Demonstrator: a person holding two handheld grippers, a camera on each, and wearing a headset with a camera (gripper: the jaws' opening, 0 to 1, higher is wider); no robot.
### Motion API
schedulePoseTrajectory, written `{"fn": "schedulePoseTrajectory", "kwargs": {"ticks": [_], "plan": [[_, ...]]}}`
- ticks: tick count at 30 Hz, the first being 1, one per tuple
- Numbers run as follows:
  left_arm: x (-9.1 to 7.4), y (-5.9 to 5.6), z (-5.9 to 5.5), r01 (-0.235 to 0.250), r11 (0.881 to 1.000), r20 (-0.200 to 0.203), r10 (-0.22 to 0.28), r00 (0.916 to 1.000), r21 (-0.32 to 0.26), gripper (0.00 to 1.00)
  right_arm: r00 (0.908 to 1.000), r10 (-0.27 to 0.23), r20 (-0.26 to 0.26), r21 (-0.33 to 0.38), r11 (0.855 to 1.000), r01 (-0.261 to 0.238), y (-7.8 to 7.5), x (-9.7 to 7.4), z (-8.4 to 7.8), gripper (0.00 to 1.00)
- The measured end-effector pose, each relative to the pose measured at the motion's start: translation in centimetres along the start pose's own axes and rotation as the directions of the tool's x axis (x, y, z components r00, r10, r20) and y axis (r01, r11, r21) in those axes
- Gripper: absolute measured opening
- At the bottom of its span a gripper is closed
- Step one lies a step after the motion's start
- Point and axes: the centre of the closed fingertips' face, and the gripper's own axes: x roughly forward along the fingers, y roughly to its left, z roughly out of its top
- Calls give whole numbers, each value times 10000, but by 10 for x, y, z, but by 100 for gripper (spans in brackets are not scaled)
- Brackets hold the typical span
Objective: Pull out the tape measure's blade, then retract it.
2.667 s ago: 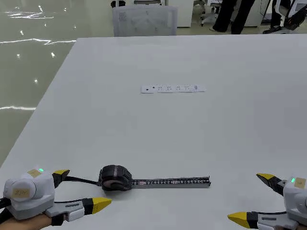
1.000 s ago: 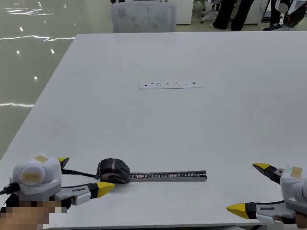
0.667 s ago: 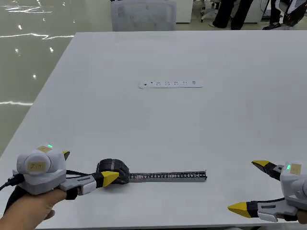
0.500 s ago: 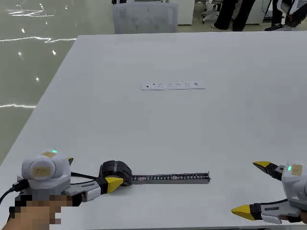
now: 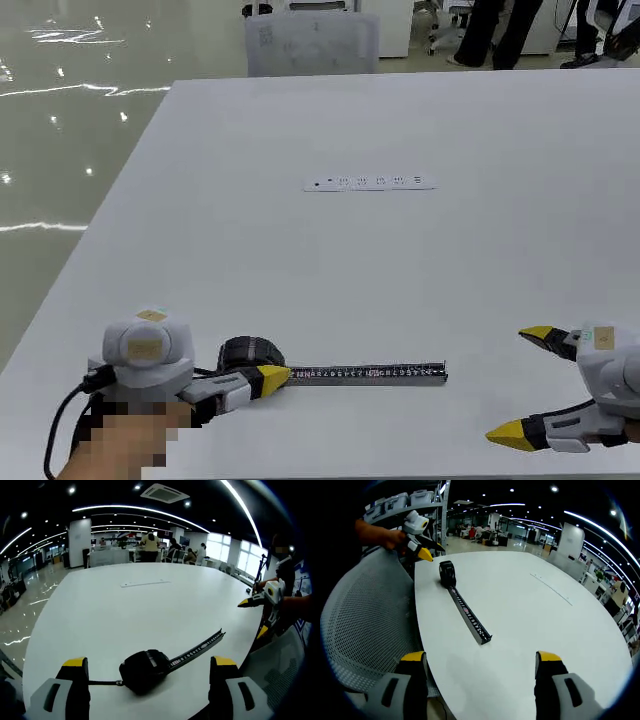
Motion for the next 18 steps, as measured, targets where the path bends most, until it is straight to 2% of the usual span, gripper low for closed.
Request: {"fn": "schedulePoseTrajectory", "kwargs": {"ticks": [2,6,9,11,13,15,18], "plan": [[5,-7,-3,-32,9999,-126,31,9999,-103,97,9998,193,-102,-75,9998,-194,-1,4,1,90],[17,-13,-13,-197,9992,-415,182,9990,-338,97,9980,516,-369,-486,9974,-534,-3,14,5,89],[24,-12,-23,-448,9924,-794,358,9962,-1145,97,9956,826,-433,-611,9945,-852,-3,20,11,89],[29,-10,-22,-381,9926,-520,323,9981,-1155,97,9938,983,-511,-812,9914,-1022,-5,25,14,87],[32,-5,-16,-543,9940,-80,537,9985,-947,97,9908,1167,-679,-1064,9866,-1235,-6,31,15,85],[35,-1,-16,-664,9936,-76,660,9978,-912,98,9861,1411,-876,-1179,9815,-1509,-5,36,16,83],[37,6,-11,-1025,9877,27,1036,9946,-1182,99,9744,1785,-1365,-1544,9678,-1990,-6,45,13,82]]}}
